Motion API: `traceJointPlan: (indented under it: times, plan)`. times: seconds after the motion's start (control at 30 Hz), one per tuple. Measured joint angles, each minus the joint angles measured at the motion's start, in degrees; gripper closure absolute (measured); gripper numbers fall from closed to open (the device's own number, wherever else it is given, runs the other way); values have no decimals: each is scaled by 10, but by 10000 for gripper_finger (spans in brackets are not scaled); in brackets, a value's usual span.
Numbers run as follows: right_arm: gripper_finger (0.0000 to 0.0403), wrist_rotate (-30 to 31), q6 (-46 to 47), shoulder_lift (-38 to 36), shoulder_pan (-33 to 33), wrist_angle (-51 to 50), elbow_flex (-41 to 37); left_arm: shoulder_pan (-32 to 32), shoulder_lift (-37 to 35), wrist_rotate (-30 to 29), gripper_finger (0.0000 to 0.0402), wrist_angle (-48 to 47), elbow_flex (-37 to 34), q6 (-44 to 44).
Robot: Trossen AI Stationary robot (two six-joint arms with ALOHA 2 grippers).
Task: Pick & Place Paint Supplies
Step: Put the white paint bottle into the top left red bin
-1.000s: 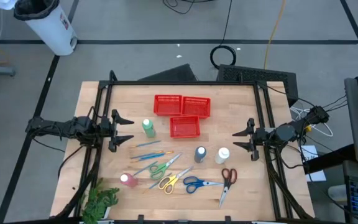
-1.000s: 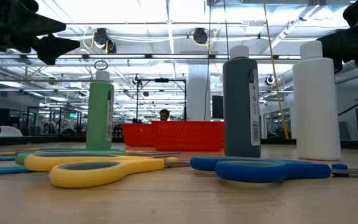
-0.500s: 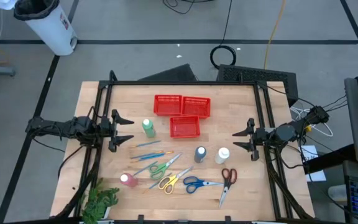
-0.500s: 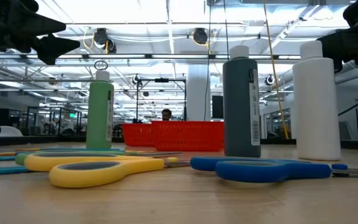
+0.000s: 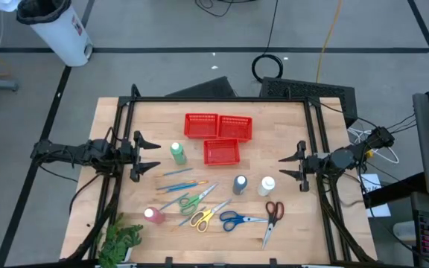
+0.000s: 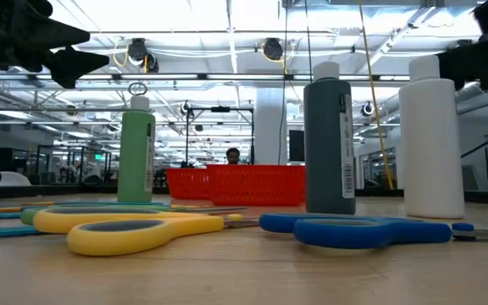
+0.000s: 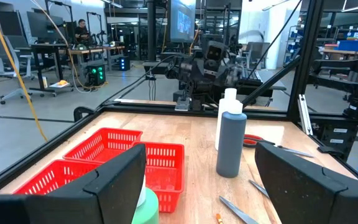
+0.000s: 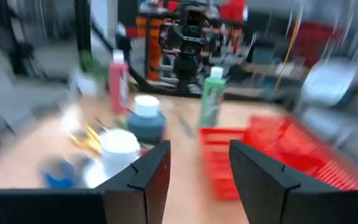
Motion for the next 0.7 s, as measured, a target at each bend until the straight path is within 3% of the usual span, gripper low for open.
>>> traceJointPlan:
  times: [0.17, 0.3, 0.43, 0.6, 0.7]
  plan:
    - [248, -4, -220, 0, 0, 26, -2, 0, 0, 0, 91, 0, 0, 0]
    - [248, -6, -290, 0, 0, 61, -4, 0, 0, 0, 91, 0, 0, 0]
    - [248, -55, -160, 0, 0, 100, -4, 0, 0, 0, 91, 0, 0, 0]
    - [248, -116, 110, 2, 0, 159, -2, 0, 0, 0, 91, 0, 0, 0]
    - [248, -125, 185, 4, 1, 181, -2, 0, 0, 0, 91, 0, 0, 0]
